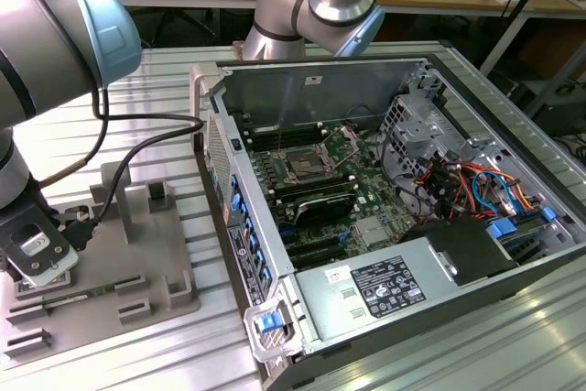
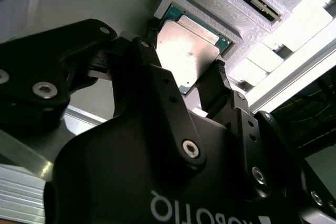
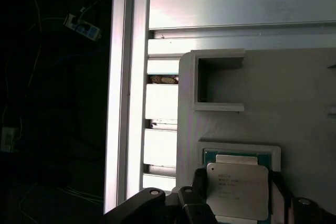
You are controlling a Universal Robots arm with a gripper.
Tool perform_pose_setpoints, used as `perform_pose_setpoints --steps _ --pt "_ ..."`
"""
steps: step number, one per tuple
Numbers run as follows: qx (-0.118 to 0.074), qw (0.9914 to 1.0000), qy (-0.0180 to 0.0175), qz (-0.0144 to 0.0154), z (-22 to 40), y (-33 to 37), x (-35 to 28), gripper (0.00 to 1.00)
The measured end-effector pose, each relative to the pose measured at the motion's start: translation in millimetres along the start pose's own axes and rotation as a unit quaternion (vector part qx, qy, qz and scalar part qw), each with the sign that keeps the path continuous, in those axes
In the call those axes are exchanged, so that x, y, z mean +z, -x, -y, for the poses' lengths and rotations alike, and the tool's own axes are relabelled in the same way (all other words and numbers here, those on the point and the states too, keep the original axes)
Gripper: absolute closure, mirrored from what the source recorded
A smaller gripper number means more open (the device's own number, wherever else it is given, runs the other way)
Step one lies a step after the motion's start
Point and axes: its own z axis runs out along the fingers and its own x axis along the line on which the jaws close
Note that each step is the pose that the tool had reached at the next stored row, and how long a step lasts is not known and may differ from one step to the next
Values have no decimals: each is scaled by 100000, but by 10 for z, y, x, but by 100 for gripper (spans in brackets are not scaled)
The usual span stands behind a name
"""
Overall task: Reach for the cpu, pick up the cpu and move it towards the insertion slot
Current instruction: 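Pick up the cpu and move it towards the insertion slot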
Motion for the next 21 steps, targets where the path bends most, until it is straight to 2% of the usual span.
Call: perform_pose_setpoints --steps 4,21 --pt "1 100000 0 3 -1 0 -30 45" --pt "1 100000 -5 7 -2 -1 -67 45"
